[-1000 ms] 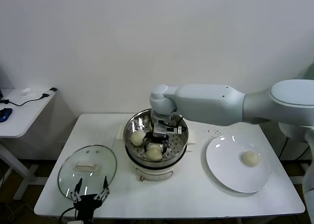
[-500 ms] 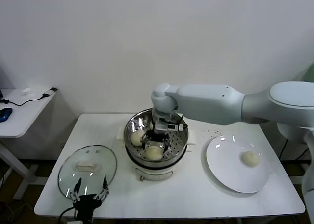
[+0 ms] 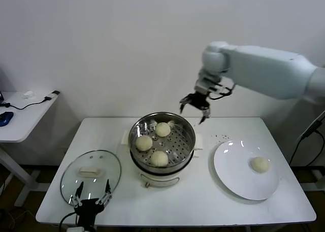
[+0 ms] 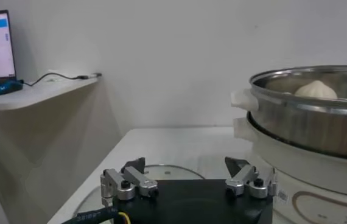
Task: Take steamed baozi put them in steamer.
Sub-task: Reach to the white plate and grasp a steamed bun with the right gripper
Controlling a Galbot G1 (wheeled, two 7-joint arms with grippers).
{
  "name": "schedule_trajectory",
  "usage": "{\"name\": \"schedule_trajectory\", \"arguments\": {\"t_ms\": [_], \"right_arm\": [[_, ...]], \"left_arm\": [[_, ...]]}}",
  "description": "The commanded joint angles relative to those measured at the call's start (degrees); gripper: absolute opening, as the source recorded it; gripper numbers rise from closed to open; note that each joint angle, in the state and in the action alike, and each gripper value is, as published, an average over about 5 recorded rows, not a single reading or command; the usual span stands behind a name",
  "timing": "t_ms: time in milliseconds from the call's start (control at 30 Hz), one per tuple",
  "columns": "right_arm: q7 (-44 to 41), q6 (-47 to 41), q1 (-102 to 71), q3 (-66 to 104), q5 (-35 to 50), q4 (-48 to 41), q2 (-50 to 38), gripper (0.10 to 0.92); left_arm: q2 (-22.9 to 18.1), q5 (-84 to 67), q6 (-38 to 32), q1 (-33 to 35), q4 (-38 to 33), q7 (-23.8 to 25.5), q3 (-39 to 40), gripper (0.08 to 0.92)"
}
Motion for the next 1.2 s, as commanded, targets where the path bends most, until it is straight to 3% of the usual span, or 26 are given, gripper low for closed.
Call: {"name": "schedule_trajectory", "arguments": {"t_ms": [33, 233, 567, 1200], "right_arm": [[2.3, -14.5, 2.6, -9.8, 4.7, -0.5, -20.1, 0.823], [4.6, -18.8, -8.8, -1.9, -3.1, -1.3, -26.4, 0.823], [6.4, -19.9, -27.8, 13.0, -12.1, -5.8, -26.8, 0.823], [9.3, -20.8, -41.2, 24.8, -15.6, -12.7, -21.6, 0.823]], "left_arm": [[-0.1, -0.6, 0.0, -0.5, 0.5, 0.0, 0.1, 0.823], [-0.5, -0.6, 0.1, -0.9, 1.0, 0.1, 0.0, 0.823], [-1.4, -0.1, 0.2, -0.6, 1.4, 0.1, -0.6, 0.823], [-2.1, 0.4, 0.7, -1.8, 2.9, 0.3, -0.4, 0.823]]}}
